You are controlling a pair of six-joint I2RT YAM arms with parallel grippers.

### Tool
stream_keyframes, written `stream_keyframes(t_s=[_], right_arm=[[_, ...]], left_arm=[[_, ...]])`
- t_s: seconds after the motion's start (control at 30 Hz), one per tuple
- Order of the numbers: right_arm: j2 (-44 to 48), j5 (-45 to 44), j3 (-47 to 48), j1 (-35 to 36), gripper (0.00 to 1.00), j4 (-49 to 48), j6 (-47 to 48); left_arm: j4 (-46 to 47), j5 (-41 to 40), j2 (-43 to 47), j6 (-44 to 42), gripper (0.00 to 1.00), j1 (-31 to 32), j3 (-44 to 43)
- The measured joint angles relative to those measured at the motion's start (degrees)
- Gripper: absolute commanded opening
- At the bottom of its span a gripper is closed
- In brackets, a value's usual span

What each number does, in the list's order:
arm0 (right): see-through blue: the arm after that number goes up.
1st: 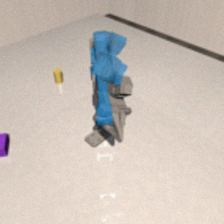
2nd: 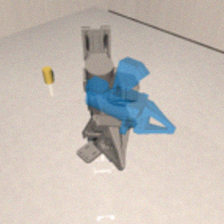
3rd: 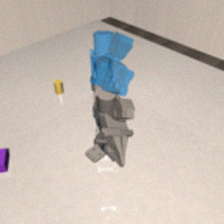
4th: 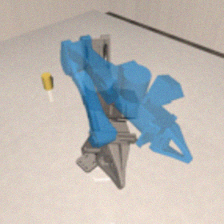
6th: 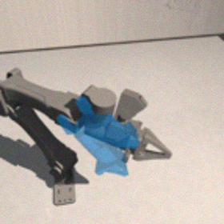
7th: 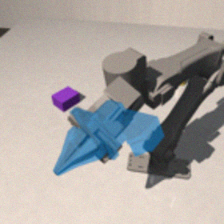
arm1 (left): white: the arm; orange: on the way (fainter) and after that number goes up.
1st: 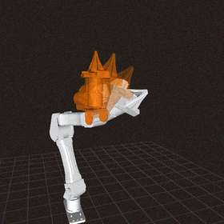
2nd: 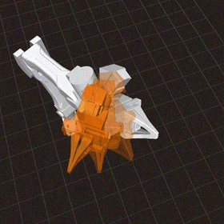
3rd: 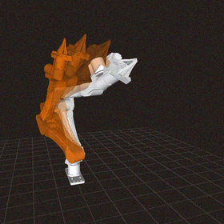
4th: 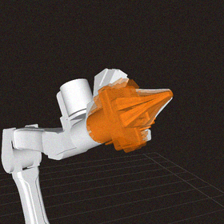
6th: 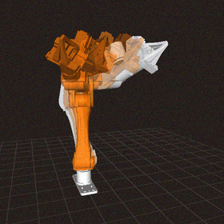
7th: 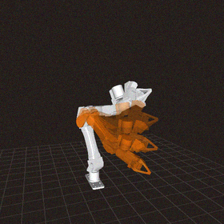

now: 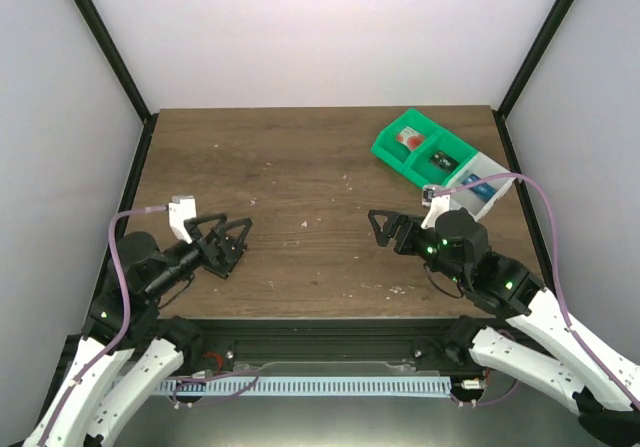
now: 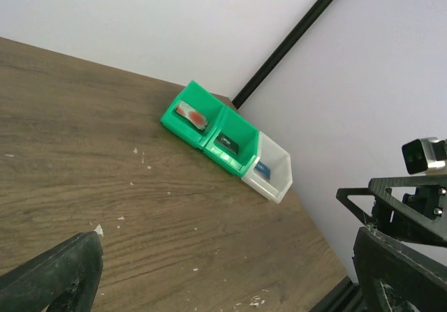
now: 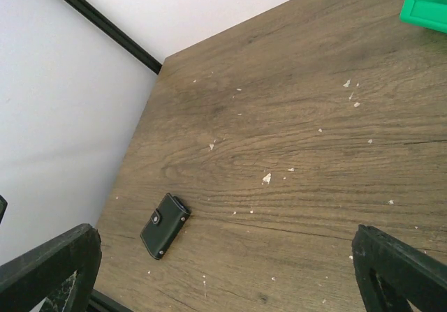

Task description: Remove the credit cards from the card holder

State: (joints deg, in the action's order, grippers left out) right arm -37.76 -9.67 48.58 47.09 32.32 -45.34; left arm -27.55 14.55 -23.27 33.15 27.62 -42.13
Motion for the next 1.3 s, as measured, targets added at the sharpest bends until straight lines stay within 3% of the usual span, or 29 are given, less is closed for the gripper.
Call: stream_keyframes(t_s=[0.33,0.73,0.93,1.1,1.3], right_arm=[[0.39,0.0,0.0,0.02,1.0,0.0,0.02],[2.45,0.44,-0.96,0.04,1.0,-0.17,0.33],[3.45,0.87,-1.27,0.04,1.0,-0.2,0.66],[4.5,1.33,-1.92,0.04,1.0,-0.2,0.66],[6.47,2.14,-2.51,0.04,1.0,-0.24,0.81]], left_arm=[[0.87,-3.54,-0.79,-0.42,1.0,0.0,-0.31],[-0.07,-23.1,-12.7,3.26,1.0,-0.79,2.86],[-0.57,-25.38,-20.24,8.92,1.0,-9.38,4.85],[0.48,-21.73,-23.87,14.51,1.0,-18.93,8.68],[4.26,-18.08,-29.2,17.64,1.0,-23.28,15.17]])
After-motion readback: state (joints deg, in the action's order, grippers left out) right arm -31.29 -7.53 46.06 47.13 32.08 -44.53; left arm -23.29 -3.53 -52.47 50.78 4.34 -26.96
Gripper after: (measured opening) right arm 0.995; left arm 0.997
